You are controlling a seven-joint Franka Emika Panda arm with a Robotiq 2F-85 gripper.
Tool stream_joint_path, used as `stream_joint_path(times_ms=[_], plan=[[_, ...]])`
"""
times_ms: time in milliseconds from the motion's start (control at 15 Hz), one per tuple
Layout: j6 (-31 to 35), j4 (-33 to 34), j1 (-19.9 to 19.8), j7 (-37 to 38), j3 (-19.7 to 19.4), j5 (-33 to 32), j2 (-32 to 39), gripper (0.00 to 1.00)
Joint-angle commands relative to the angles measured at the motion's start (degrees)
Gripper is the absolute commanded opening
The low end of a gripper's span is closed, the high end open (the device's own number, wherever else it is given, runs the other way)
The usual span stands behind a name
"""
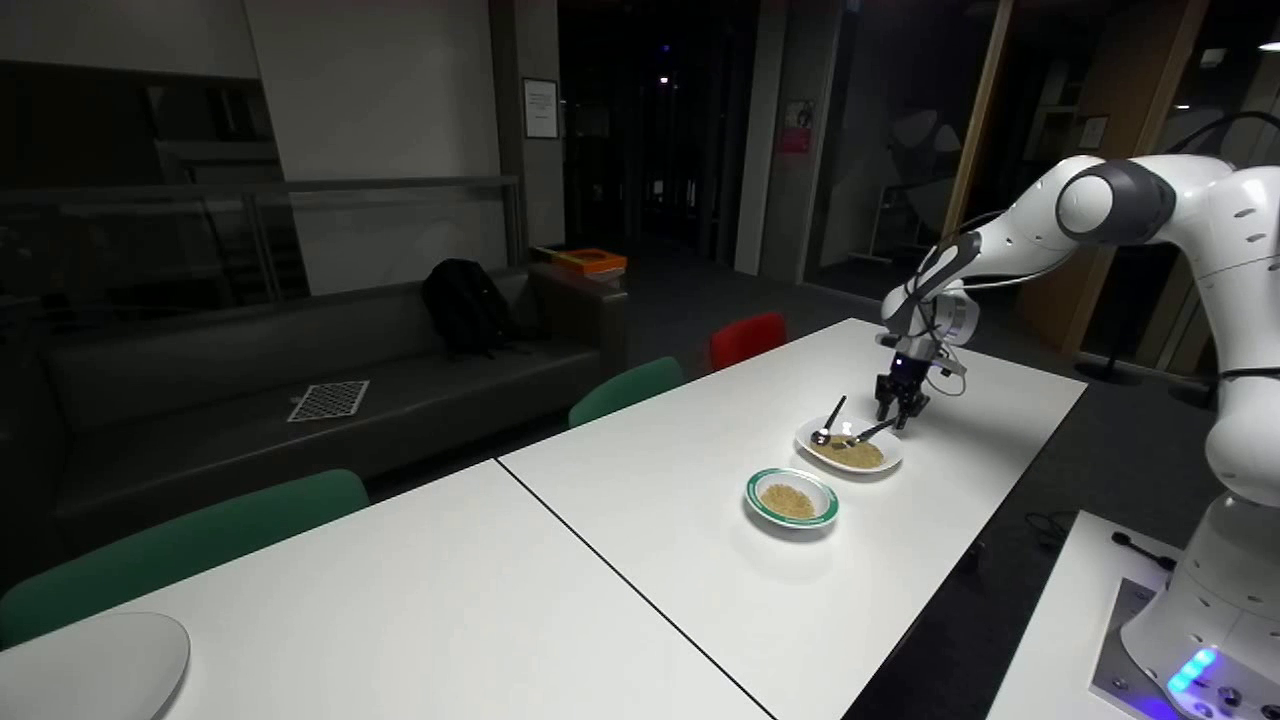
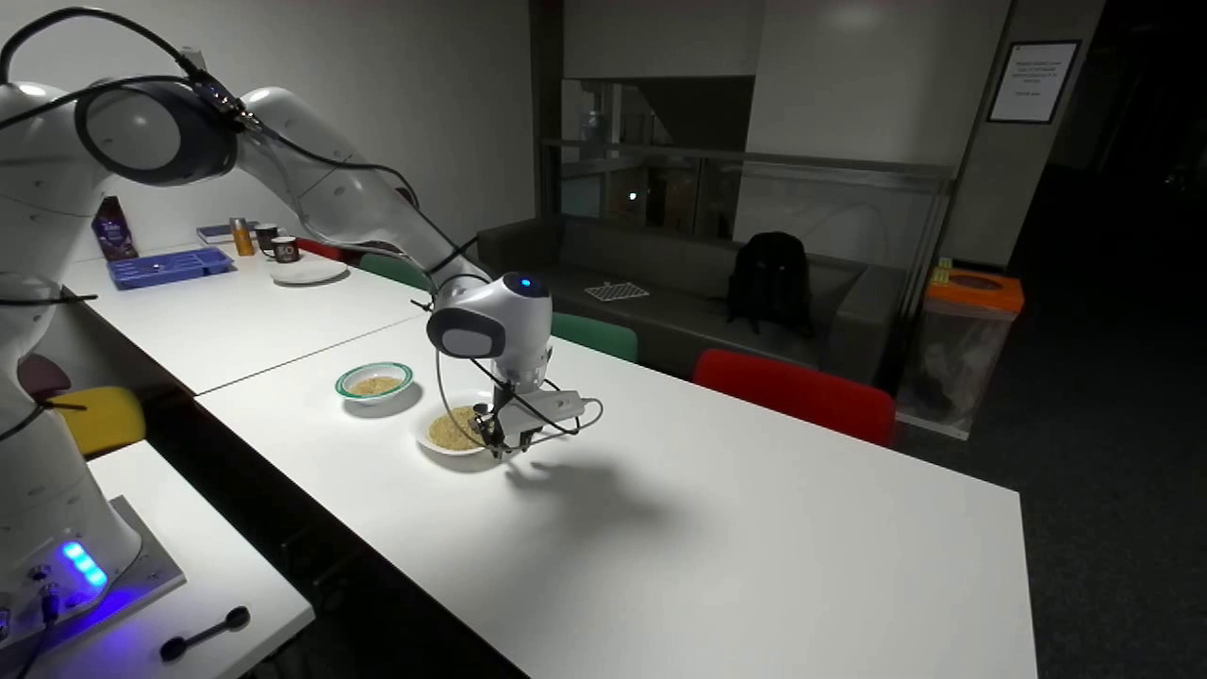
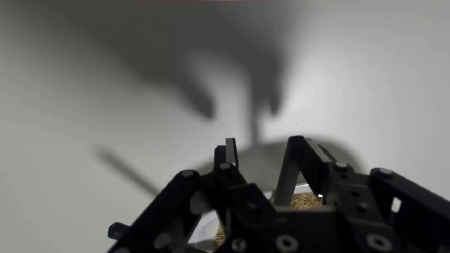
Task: Use the fork to stir the bowl
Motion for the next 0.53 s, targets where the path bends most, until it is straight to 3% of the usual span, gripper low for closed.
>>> stream_joint_path(times_ms=[0,133,200,400,467], plan=[[-0.80,-0.31,-0.86,1.81,0.82,-1.70,-1.81,0.52],[-0.92,-0.26,-0.82,1.87,0.80,-1.87,-1.79,0.40],[-0.89,-0.25,-0.79,1.90,0.79,-1.96,-1.78,0.24],[-1.17,-0.07,-0.76,2.18,0.73,-2.18,-1.65,0.03],[-1.26,0.02,-0.73,2.30,0.69,-2.29,-1.56,0.00]])
